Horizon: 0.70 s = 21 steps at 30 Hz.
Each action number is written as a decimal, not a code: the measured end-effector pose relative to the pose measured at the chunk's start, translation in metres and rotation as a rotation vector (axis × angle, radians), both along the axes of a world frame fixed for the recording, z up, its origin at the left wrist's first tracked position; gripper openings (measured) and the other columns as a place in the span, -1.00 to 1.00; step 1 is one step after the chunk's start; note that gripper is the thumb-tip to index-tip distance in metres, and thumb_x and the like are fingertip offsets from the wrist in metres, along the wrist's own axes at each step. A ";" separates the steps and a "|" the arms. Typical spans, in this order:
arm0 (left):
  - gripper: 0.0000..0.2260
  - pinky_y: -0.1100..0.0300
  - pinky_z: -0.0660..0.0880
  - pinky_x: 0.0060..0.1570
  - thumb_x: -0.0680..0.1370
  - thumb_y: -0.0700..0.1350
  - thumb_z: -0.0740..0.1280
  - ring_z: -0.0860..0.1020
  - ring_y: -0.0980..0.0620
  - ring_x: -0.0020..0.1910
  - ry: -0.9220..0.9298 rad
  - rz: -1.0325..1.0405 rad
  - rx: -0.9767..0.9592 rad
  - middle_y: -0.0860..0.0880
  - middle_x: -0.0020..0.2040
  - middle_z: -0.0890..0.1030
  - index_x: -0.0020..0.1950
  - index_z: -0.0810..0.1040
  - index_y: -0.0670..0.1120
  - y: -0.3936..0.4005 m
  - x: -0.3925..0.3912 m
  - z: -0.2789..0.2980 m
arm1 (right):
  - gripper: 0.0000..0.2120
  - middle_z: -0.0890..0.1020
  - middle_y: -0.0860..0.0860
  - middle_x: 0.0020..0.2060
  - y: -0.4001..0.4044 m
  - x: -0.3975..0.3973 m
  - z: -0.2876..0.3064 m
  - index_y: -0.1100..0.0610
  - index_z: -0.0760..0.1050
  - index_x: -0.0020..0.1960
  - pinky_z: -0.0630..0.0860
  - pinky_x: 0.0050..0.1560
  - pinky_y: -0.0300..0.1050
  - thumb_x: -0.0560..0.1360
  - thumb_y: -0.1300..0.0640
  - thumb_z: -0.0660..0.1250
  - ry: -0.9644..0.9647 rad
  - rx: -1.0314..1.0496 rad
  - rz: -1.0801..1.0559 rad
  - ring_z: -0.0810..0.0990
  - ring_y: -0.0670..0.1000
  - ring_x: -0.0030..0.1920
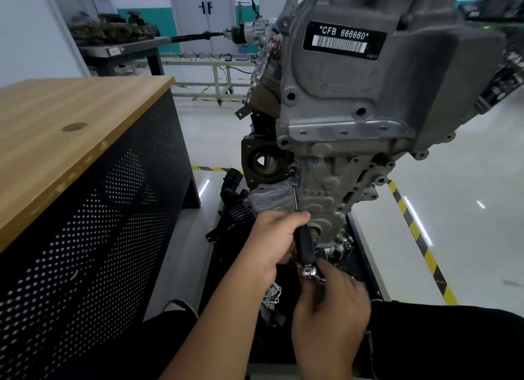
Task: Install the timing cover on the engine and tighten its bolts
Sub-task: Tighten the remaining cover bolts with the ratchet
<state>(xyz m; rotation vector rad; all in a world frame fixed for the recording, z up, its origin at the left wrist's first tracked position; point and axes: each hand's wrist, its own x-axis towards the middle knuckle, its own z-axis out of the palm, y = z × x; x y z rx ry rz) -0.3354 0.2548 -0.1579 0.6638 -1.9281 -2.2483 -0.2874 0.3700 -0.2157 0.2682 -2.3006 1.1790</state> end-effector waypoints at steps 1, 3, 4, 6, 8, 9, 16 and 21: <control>-0.74 0.30 0.31 -0.49 0.49 0.04 0.48 0.48 0.12 -0.53 0.008 0.029 -0.007 0.05 -0.45 0.56 -0.36 0.56 0.00 0.002 -0.001 -0.003 | -0.72 0.71 0.07 -0.13 0.002 0.000 -0.001 0.19 0.68 0.06 0.59 -0.03 0.21 0.38 0.39 0.46 0.057 0.008 -0.048 0.66 0.23 -0.10; -0.70 0.29 0.35 -0.46 0.47 0.03 0.50 0.51 0.08 -0.51 0.028 0.076 0.044 0.03 -0.44 0.57 -0.43 0.56 0.01 0.005 -0.003 -0.005 | -0.60 0.71 -0.03 -0.10 0.002 0.001 0.000 0.07 0.67 0.13 0.61 -0.07 0.03 0.35 0.35 0.57 -0.015 -0.113 -0.057 0.68 0.08 -0.09; -0.70 0.31 0.36 -0.49 0.46 0.01 0.52 0.52 0.07 -0.52 0.037 0.083 0.082 0.01 -0.45 0.57 -0.44 0.57 0.00 0.006 -0.004 -0.005 | -0.55 0.70 -0.14 -0.11 0.002 0.003 0.002 -0.06 0.63 0.17 0.59 -0.11 -0.13 0.36 0.26 0.61 -0.095 -0.186 -0.020 0.68 -0.07 -0.12; -0.73 0.33 0.38 -0.54 0.43 0.00 0.55 0.53 0.07 -0.54 0.031 0.074 0.128 0.00 -0.44 0.57 -0.41 0.57 -0.01 0.006 -0.006 -0.003 | -0.58 0.70 -0.26 -0.23 -0.004 0.008 0.006 -0.22 0.55 0.18 0.54 -0.13 -0.39 0.40 0.05 0.57 -0.224 -0.331 0.062 0.67 -0.26 -0.17; -0.73 0.34 0.34 -0.60 0.40 0.00 0.58 0.49 0.09 -0.60 0.001 0.048 0.132 0.00 -0.46 0.57 -0.33 0.55 -0.05 0.006 -0.006 0.000 | -0.70 0.72 -0.25 -0.19 -0.012 0.010 0.005 -0.17 0.57 0.13 0.66 -0.03 -0.18 0.44 0.01 0.51 -0.363 -0.580 0.120 0.70 -0.23 -0.13; -0.73 0.35 0.30 -0.63 0.39 0.00 0.59 0.46 0.11 -0.63 -0.016 0.038 0.136 -0.01 -0.46 0.56 -0.31 0.55 -0.07 0.006 -0.007 -0.001 | -0.73 0.73 -0.22 -0.14 -0.015 0.010 0.005 -0.17 0.58 0.14 0.69 -0.01 0.01 0.46 0.02 0.49 -0.437 -0.676 0.141 0.73 -0.16 -0.09; -0.76 0.37 0.06 -0.61 0.58 0.06 0.42 0.21 0.20 -0.62 -0.007 -0.199 0.209 0.07 -0.47 0.38 -0.17 0.69 -0.08 -0.005 -0.003 -0.002 | -0.61 0.73 -0.13 -0.13 -0.008 0.004 0.004 0.11 0.63 0.29 0.55 -0.02 -0.37 0.47 0.25 0.52 -0.205 -0.272 0.086 0.70 -0.11 -0.09; -0.71 0.38 0.15 -0.61 0.55 0.04 0.47 0.32 0.15 -0.63 0.045 -0.099 0.148 -0.01 -0.45 0.53 -0.35 0.66 -0.04 0.004 -0.007 -0.005 | -0.59 0.73 -0.18 -0.10 -0.002 0.002 0.008 -0.03 0.67 0.16 0.60 0.00 -0.26 0.39 0.29 0.60 -0.146 -0.341 0.034 0.70 -0.13 -0.08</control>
